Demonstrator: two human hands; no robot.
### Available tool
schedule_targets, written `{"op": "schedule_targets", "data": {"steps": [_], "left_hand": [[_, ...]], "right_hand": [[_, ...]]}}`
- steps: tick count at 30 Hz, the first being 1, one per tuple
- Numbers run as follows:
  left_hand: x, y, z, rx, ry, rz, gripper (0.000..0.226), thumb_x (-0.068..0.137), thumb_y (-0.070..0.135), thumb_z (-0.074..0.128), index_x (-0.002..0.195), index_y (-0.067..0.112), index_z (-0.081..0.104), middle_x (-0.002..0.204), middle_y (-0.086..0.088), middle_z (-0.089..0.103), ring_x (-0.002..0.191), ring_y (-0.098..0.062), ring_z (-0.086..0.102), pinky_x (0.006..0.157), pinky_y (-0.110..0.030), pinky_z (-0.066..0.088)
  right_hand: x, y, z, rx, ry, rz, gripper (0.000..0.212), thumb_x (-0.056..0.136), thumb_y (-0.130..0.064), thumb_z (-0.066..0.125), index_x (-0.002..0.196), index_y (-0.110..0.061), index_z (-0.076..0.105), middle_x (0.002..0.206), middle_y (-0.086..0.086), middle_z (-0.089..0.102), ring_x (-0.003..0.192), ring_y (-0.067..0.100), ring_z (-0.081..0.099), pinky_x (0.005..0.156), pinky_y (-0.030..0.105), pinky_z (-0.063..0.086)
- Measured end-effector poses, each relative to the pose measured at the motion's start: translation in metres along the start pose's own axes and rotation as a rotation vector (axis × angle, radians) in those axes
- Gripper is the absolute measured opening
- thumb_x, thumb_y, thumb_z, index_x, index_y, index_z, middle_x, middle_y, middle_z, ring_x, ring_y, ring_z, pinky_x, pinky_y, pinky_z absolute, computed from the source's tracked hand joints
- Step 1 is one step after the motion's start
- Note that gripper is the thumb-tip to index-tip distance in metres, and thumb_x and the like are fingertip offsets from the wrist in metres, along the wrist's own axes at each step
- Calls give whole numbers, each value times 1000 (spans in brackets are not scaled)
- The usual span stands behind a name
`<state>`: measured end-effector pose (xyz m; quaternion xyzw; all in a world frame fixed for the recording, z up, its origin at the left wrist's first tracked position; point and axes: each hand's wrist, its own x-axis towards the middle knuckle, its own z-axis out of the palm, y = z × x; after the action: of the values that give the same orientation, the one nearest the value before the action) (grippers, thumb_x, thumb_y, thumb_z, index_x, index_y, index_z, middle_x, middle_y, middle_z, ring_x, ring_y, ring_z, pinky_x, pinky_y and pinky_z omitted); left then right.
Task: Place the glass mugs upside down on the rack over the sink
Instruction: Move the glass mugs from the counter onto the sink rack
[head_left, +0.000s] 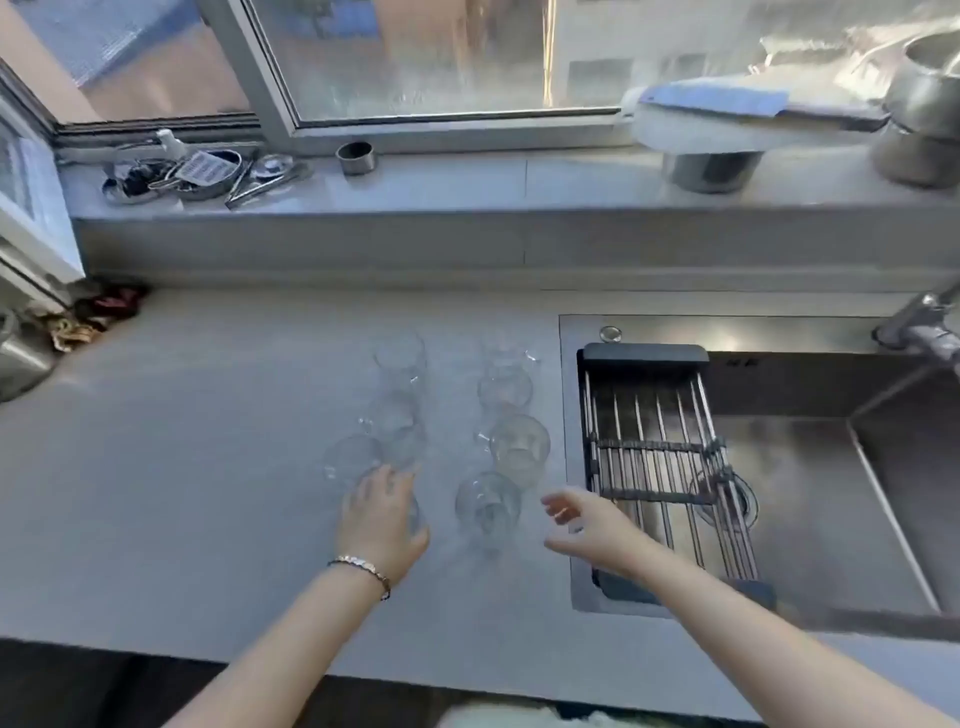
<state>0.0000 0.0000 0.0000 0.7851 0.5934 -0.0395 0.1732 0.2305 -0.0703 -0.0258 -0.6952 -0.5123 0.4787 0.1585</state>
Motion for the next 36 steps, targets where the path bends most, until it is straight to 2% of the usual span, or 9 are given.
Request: {"op": "schedule_targets", "data": {"steps": [4,7,11,13,18,22,26,33,36], "left_hand": [[3,-25,8,119,-49,23,68,75,40,65,132,22,33,141,-8,41,133,-28,34,99,-41,41],[9,-36,13,85,-118,33,77,75,36,67,139,22,28,144,-6,37,136,-31,26,104,-42,38],[9,-41,11,212,63,125,73,33,39,86,99,12,68,91,-6,71,104,-36,59,71,-44,56],[3,-39,12,242,142,175,74,21,40,85,88,13,67,76,-4,69,96,-28,53,66,-40,56],[-8,5,-2,-26,-44,156,83,49,38,78,125,18,49,115,-4,51,101,-28,57,77,-33,48],[-2,69,-6,-240,-156,207,89,51,44,71,132,24,38,110,5,36,110,-16,48,87,-31,49],[19,133,9,-378,-147,289,90,48,43,70,131,21,42,105,6,32,107,-18,49,93,-32,47],[65,200,24,-362,-131,281,86,61,36,77,135,25,34,118,-2,39,106,-17,47,86,-32,52],[83,206,26,-339,-96,246,85,61,35,77,134,26,35,119,-1,39,104,-17,47,82,-33,54]], "right_hand": [[16,-9,46,135,39,39,84,67,-24,80,136,-17,33,126,-5,42,122,16,45,97,27,39],[33,-11,77,241,197,20,89,51,-27,85,128,-22,41,126,-1,51,119,16,48,96,31,42],[36,-14,92,345,342,35,76,56,-24,84,121,-21,45,117,-4,56,110,11,52,88,23,40],[30,-12,90,364,298,36,73,57,-22,83,119,-21,45,116,-4,58,109,12,54,87,23,40],[-10,9,51,316,241,48,76,51,-37,73,120,-23,45,115,-5,47,109,8,49,94,22,42],[-48,37,-11,408,284,135,65,72,-14,73,120,-32,34,106,-14,45,90,0,54,67,2,44],[-62,79,-72,394,471,293,69,76,-20,73,130,-23,30,115,-4,40,105,13,40,88,27,32],[-14,105,-146,249,519,375,59,73,-38,74,121,-18,45,111,1,48,95,19,51,65,26,45],[39,104,-154,148,464,387,68,67,-52,72,122,-21,46,112,2,53,98,24,58,72,33,54]]}}
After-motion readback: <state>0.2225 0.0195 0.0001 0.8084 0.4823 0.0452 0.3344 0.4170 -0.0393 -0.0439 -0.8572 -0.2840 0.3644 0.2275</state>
